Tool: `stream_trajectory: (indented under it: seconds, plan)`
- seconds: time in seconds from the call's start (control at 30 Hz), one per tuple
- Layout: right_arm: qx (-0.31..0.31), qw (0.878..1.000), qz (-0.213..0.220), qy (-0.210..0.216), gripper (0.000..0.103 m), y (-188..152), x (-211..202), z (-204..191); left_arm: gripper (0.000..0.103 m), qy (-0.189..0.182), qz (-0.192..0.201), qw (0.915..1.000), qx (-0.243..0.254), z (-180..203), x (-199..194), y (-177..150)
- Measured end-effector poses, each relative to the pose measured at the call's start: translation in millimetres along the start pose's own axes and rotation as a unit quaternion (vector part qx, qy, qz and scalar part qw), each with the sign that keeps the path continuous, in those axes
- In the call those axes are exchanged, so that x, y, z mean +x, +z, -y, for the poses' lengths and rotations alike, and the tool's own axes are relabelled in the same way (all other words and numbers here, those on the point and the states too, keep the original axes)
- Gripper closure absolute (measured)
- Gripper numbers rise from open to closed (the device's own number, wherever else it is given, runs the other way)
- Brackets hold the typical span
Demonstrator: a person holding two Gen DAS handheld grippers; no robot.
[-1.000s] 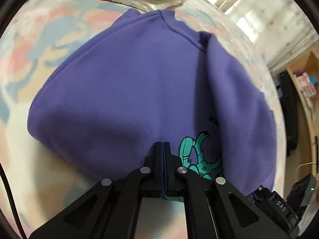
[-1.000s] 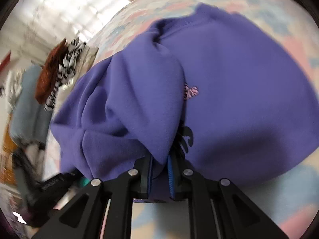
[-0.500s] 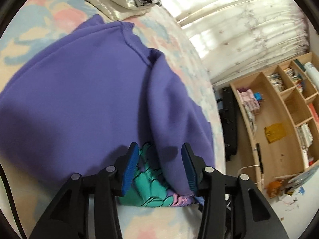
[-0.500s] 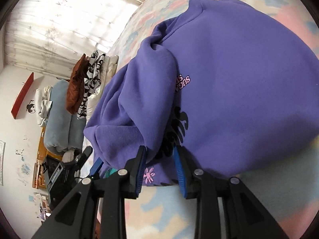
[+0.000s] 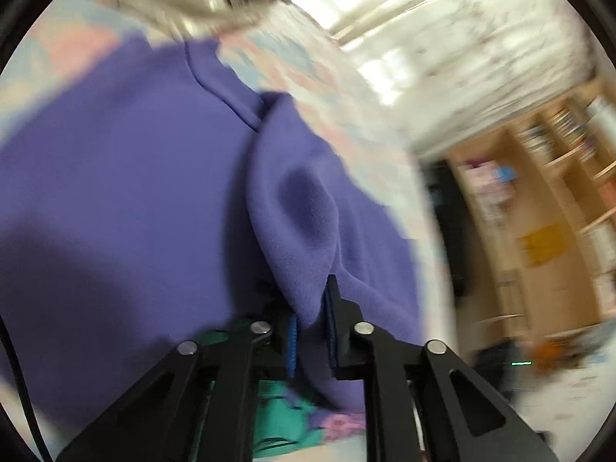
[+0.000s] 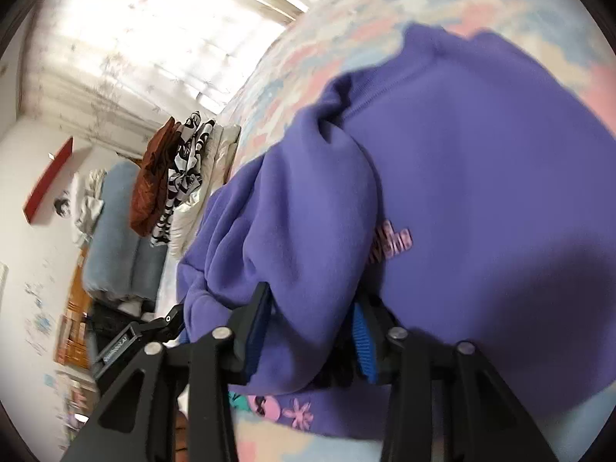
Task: Fold large clothes
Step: 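Press the folded hood edge with both tools and hold it, then release the hood and pull both tools back from the hoodie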
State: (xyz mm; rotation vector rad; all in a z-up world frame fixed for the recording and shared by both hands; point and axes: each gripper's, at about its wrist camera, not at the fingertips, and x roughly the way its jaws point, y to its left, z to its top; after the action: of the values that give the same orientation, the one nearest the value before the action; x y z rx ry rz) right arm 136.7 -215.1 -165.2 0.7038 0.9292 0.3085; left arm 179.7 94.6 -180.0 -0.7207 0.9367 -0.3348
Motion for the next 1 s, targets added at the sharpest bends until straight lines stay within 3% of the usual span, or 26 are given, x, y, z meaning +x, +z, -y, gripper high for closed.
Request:
stream_trajectory:
  seconds: [0.07, 0.17, 0.23, 0.3, 0.5, 0.67, 0.87, 1.0]
  plan:
    - [-0.025, 0.999, 0.018, -0.013, 0.081, 2, -5, -11, 0.096, 0.079, 0.003, 0.9965, 0.028, 16, -6, -1]
    - [-0.052, 0.997, 0.047, -0.028, 0.082, -3, -17, -24, 0.096, 0.144, -0.009, 0.9883, 0.051, 25, -4, -7]
    - [-0.062, 0.995, 0.036, -0.070, 0.083, -10, -8, -25, 0.096, 0.174, -0.023, 0.9832, 0.052, 19, 3, -14]
    - [-0.057, 0.993, 0.010, -0.099, 0.084, -19, 6, -14, 0.096, 0.168, -0.030, 0.9844, 0.041, 7, 4, -19]
    - [-0.066, 0.993, 0.009, -0.101, 0.084, -26, 1, -12, 0.094, 0.160, -0.033, 0.9851, 0.053, 10, 2, -17]
    - [-0.057, 0.995, -0.014, -0.085, 0.079, -17, -5, -12, 0.078, 0.159, -0.021, 0.9830, 0.089, 18, -11, -16]
    - [-0.108, 0.987, 0.041, -0.115, 0.078, -22, -42, -36, 0.076, 0.178, 0.030, 0.9739, 0.138, 46, -42, -12]
    - [-0.162, 0.978, 0.076, -0.106, 0.078, -25, -52, -62, 0.076, 0.143, 0.039, 0.9718, 0.184, 68, -50, -15]
